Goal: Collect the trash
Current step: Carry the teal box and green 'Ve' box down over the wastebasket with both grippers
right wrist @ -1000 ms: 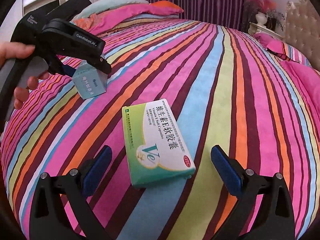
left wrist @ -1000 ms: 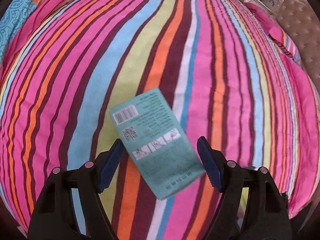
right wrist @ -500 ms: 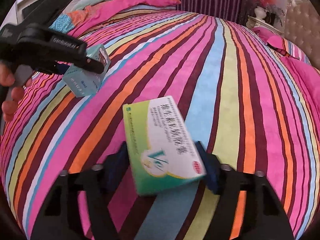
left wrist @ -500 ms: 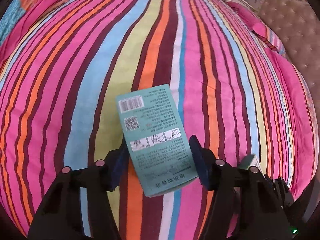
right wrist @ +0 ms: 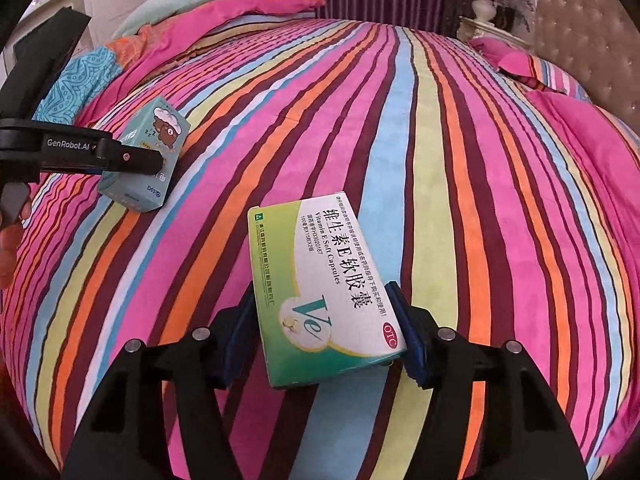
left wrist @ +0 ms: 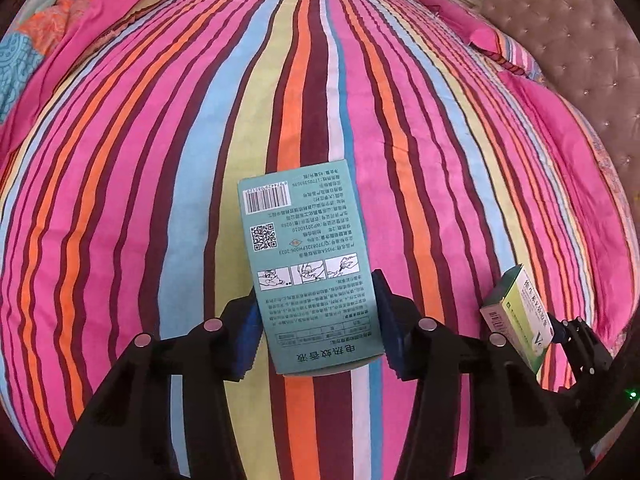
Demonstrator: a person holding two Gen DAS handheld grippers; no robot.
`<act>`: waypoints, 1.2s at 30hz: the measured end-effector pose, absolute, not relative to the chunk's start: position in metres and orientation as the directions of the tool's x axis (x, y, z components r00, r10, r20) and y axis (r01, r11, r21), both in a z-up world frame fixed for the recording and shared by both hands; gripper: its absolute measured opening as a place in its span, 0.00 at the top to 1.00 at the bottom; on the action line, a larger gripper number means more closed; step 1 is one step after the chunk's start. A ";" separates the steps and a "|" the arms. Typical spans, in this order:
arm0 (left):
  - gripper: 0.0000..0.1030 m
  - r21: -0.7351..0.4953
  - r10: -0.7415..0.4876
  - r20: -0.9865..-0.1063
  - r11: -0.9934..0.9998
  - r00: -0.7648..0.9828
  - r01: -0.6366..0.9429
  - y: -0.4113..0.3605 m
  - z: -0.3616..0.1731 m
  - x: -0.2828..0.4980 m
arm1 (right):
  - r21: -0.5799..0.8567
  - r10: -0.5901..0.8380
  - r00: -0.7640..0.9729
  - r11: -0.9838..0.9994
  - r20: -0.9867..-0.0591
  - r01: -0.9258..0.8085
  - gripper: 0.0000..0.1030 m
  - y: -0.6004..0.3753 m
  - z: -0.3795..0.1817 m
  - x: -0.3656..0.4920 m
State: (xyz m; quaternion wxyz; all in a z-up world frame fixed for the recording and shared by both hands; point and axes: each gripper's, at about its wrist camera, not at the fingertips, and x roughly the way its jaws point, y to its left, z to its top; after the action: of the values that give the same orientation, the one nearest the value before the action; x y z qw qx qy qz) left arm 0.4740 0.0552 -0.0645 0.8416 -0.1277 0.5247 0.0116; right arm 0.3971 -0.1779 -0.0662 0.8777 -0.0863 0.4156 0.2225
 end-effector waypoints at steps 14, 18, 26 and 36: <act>0.52 -0.215 -0.150 -0.868 0.973 0.474 -0.086 0.057 -0.050 0.389 | 0.136 0.344 0.544 0.912 -0.765 -0.386 0.43 -0.180 -0.064 0.333; 0.52 -0.205 -0.152 -0.860 0.977 0.486 -0.058 0.055 -0.045 0.351 | 0.155 0.346 0.548 0.918 -0.762 -0.364 0.43 -0.185 -0.062 0.310; 0.52 -0.202 -0.177 -0.846 0.979 0.503 0.005 0.048 -0.040 0.284 | 0.192 0.354 0.569 0.926 -0.742 -0.326 0.43 -0.193 -0.052 0.266; 0.52 -0.197 -0.206 -0.825 0.978 0.527 0.073 0.040 -0.031 0.183 | 0.283 0.426 0.554 0.901 -0.715 -0.328 0.42 -0.194 -0.049 0.188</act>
State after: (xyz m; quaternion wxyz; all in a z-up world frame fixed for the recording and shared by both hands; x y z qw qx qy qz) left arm 0.1828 0.0405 -0.0308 0.8711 -0.0693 0.4796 -0.0798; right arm 0.1879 -0.1938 -0.0488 0.8796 0.0582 0.4208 0.2142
